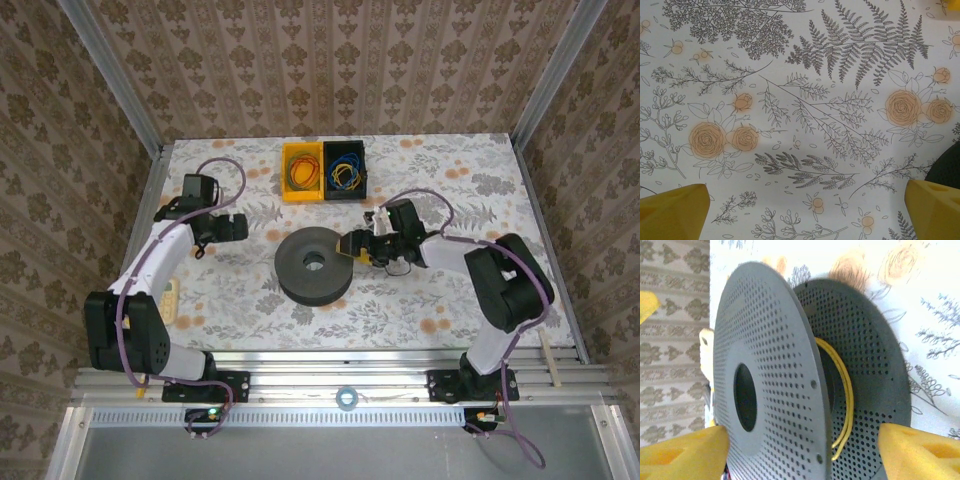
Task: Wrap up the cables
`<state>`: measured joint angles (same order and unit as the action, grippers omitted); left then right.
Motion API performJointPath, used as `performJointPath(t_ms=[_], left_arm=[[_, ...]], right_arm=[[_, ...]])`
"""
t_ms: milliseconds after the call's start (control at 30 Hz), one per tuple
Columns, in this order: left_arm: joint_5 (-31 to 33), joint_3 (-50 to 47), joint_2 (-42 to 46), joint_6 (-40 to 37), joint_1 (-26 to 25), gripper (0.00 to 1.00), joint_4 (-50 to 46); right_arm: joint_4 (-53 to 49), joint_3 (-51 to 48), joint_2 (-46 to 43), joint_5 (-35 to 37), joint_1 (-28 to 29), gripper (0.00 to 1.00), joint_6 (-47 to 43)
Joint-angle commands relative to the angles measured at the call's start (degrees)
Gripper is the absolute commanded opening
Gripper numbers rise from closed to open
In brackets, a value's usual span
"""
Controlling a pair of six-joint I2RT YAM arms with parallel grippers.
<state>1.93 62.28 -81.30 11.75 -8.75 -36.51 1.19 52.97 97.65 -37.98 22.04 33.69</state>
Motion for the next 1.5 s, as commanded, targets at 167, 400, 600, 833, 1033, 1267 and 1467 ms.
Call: performJointPath(t_ms=[167,400,600,833,1033,1267,1467], left_arm=[[0.09,2.11,-0.57,-1.79,-0.69,1.0,-1.24],[0.5,1.57,1.03,-2.07,-0.82,1.0,-1.71],[0.35,0.79,1.84,-1.84,-0.78,1.0,-1.36],[-0.15,0.15,1.67,-1.91,-0.77,1.0,-0.94],[-1.01,-0.4,1.54,-1.61,-0.91,1.0,-0.26],[-1.33,-0.65,1.32,-1.55,-0.98,1.0,0.3],[-1.62,-0.66,0.8,-1.55,-1.16,1.0,0.54]], right_arm=[[-31.0,28.17,0.98,27.06,1.63,1.0,-17.83],[-39.63,54.25,17.38,40.31,4.14,1.0,-20.16],[-48.76,72.2,30.65,53.71,4.85,1.0,-23.53],[-52.41,83.92,39.64,62.07,4.77,0.9,-25.63],[-56.28,96.11,47.32,65.42,4.76,0.79,-27.2],[-55.25,99.52,51.87,68.76,4.85,0.72,-27.26],[-50.88,99.63,54.03,71.66,5.38,0.7,-26.57]])
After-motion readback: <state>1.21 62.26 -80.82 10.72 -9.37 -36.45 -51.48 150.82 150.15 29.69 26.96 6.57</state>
